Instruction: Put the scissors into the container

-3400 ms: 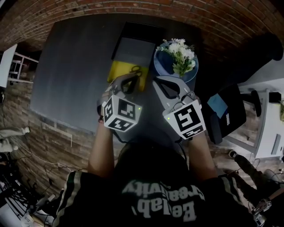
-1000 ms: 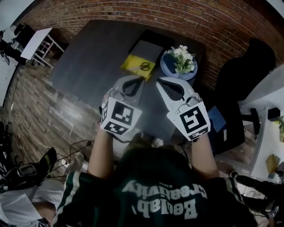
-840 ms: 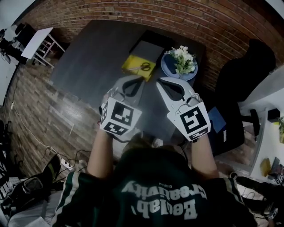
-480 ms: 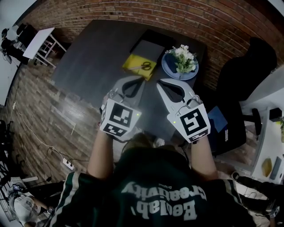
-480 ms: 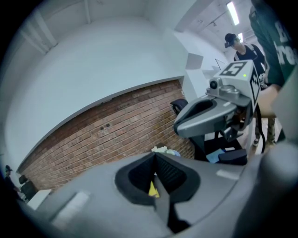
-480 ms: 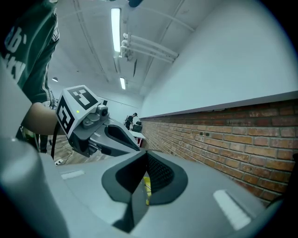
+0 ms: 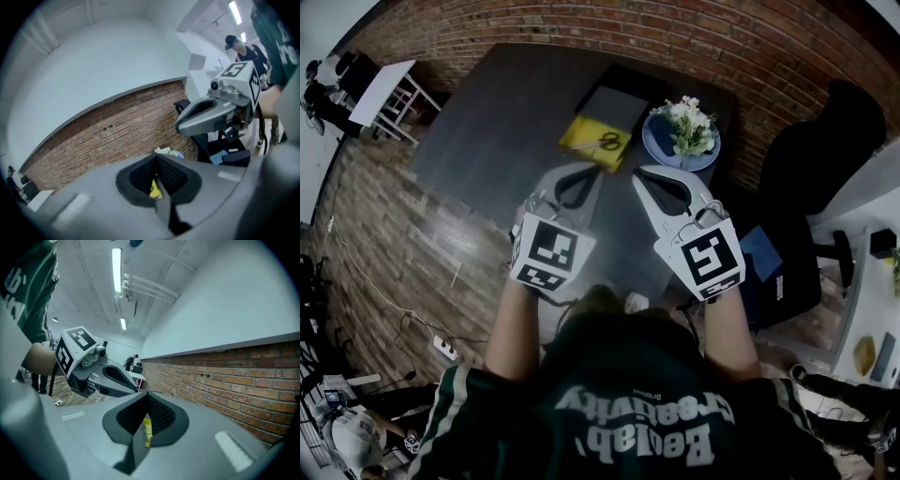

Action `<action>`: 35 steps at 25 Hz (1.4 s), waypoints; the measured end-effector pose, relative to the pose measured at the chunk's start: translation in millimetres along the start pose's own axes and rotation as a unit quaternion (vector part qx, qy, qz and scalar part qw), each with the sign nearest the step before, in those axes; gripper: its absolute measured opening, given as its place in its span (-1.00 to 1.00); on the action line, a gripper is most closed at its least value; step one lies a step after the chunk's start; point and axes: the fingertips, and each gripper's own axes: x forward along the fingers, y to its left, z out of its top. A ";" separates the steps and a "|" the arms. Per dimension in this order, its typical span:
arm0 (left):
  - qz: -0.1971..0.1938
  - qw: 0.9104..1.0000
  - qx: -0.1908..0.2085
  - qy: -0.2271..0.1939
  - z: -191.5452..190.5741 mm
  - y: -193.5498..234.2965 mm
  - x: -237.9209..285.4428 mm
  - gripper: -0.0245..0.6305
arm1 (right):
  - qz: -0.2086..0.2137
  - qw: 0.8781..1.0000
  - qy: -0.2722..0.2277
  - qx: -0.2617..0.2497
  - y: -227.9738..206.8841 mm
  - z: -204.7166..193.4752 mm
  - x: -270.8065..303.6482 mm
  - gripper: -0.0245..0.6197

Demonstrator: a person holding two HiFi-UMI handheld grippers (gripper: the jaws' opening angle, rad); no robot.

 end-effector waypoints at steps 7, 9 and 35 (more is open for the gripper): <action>0.002 1.000 0.001 -0.003 0.7 4.4 -4.4 -0.92 | 0.001 1.000 0.003 0.002 4.0 -1.3 4.9 -0.91; 0.000 1.000 0.001 -0.005 1.0 4.5 -6.5 -0.92 | 0.001 1.000 0.005 0.003 5.9 -1.5 5.8 -0.91; -0.017 0.998 0.024 -0.056 28.0 7.4 -16.3 -0.92 | -0.037 0.999 -0.023 -0.007 0.7 12.7 8.4 -0.91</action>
